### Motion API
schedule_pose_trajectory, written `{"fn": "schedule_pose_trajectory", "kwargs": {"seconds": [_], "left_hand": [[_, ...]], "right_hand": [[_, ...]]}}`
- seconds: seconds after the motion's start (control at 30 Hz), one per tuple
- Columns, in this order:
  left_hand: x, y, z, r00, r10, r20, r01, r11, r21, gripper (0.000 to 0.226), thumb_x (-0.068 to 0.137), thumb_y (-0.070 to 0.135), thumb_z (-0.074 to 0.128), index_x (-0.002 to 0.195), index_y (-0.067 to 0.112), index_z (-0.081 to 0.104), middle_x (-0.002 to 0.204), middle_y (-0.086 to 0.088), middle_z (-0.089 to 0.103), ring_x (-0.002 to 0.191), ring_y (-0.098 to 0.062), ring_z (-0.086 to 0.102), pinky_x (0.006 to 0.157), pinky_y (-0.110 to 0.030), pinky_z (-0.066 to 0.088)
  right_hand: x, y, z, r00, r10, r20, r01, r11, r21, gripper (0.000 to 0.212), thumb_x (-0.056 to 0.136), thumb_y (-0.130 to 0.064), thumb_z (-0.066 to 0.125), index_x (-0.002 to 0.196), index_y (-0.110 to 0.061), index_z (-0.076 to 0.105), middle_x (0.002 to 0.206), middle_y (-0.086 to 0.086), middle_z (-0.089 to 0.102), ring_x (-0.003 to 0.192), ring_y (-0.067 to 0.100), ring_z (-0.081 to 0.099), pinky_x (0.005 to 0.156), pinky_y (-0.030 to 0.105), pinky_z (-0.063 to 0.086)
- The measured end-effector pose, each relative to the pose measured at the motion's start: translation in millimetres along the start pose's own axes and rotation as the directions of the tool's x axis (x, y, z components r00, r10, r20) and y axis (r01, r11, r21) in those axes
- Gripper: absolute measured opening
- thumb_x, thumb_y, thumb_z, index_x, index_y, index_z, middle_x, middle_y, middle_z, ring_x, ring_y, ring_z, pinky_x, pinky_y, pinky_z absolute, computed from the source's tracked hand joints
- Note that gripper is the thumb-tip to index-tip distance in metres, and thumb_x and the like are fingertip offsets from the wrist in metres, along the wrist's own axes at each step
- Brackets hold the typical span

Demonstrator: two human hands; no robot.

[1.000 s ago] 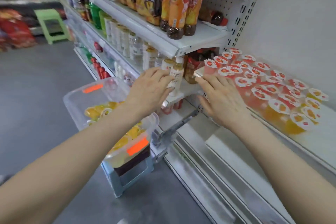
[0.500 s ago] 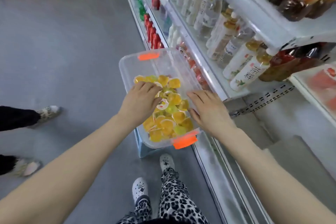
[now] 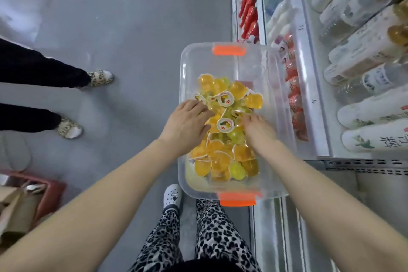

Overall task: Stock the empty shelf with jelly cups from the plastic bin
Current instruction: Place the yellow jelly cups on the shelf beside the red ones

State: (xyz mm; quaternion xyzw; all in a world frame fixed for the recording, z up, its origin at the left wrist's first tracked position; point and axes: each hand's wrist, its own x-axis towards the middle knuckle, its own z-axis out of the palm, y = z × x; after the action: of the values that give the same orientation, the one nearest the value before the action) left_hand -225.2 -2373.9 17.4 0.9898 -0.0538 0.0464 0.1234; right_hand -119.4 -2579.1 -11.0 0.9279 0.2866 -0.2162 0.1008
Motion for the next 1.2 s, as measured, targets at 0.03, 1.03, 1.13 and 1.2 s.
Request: {"fn": "schedule_pose_trajectory", "kwargs": {"seconds": [0.03, 1.03, 1.13, 1.2], "left_hand": [[0, -1, 1, 1.0, 0.0, 0.004, 0.0, 1.0, 0.004, 0.031, 0.091, 0.036, 0.061, 0.118, 0.021, 0.066, 0.113, 0.001, 0.065, 0.112, -0.025, 0.055, 0.1, -0.038, 0.041], [147, -24, 50, 0.885, -0.183, 0.428, 0.012, 0.928, 0.373, 0.053, 0.087, 0.033, 0.069, 0.132, 0.013, 0.048, 0.133, -0.01, 0.041, 0.124, -0.03, 0.038, 0.097, -0.037, 0.04], [140, -18, 38, 0.862, -0.227, 0.454, 0.108, 0.956, 0.271, 0.063, 0.085, 0.04, 0.071, 0.131, 0.008, 0.043, 0.131, -0.012, 0.052, 0.124, -0.031, 0.047, 0.095, -0.039, 0.041], [131, -12, 28, 0.87, -0.237, 0.433, 0.198, 0.971, 0.133, 0.062, 0.083, 0.039, 0.073, 0.127, 0.007, 0.044, 0.123, -0.014, 0.058, 0.116, -0.034, 0.054, 0.086, -0.042, 0.045]], "right_hand": [[5, -1, 2, 1.0, 0.004, -0.003, -0.004, 1.0, -0.019, 0.05, 0.09, 0.0, 0.045, 0.139, -0.005, 0.037, 0.132, 0.018, 0.051, 0.121, 0.034, 0.047, 0.095, 0.043, 0.044], [-34, 15, -11, 0.989, -0.065, -0.135, 0.091, 0.976, 0.199, 0.053, 0.08, -0.031, 0.064, 0.123, -0.014, 0.038, 0.11, 0.01, 0.059, 0.098, 0.032, 0.056, 0.074, 0.038, 0.045], [-37, 13, -20, 0.993, -0.007, -0.117, 0.046, 0.942, 0.333, 0.056, 0.079, -0.036, 0.064, 0.124, -0.017, 0.037, 0.115, 0.01, 0.048, 0.089, 0.032, 0.055, 0.068, 0.035, 0.041], [-41, 12, -26, 0.994, 0.049, -0.1, 0.004, 0.883, 0.47, 0.056, 0.076, -0.038, 0.067, 0.12, -0.02, 0.038, 0.117, 0.006, 0.04, 0.086, 0.028, 0.052, 0.07, 0.034, 0.041]]}}
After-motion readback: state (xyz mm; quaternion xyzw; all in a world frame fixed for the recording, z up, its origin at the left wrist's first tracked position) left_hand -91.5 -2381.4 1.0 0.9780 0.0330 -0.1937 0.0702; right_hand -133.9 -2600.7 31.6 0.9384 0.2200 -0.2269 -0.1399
